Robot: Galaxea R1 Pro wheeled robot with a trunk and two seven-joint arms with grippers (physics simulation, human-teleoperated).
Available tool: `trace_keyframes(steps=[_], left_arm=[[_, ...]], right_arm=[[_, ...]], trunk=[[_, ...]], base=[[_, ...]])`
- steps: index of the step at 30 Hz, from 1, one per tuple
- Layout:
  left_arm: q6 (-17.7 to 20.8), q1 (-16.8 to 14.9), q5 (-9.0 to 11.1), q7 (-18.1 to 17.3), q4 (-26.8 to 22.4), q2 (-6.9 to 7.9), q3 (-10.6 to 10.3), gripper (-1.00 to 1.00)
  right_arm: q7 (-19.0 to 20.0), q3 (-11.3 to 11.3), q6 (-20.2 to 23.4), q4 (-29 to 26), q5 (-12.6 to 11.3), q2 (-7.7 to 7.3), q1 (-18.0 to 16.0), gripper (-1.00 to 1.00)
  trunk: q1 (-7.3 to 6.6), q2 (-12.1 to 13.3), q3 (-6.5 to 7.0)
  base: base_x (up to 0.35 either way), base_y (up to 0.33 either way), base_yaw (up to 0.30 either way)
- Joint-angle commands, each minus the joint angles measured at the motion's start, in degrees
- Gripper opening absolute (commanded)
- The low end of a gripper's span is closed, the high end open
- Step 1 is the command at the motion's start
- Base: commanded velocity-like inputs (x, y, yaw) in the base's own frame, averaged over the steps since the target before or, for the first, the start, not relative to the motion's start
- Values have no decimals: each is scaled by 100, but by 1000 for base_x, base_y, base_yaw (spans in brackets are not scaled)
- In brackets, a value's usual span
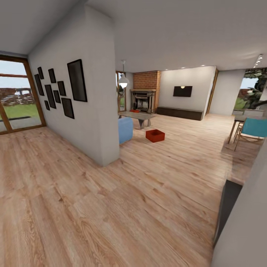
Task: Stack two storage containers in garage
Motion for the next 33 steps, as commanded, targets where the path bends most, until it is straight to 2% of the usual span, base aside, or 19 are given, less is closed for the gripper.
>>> trace_keyframes(steps=[1,33], left_arm=[[-17,-5,-7,-28,8,-2,40,100],[-17,-5,-7,-28,8,-11,40,100]], right_arm=[[-49,3,-9,5,60,0,-7,100],[-49,16,-9,5,69,0,-7,100]], trunk=[[3,-3,-6],[3,-3,-6]], base=[[329,0,0],[328,0,0]])
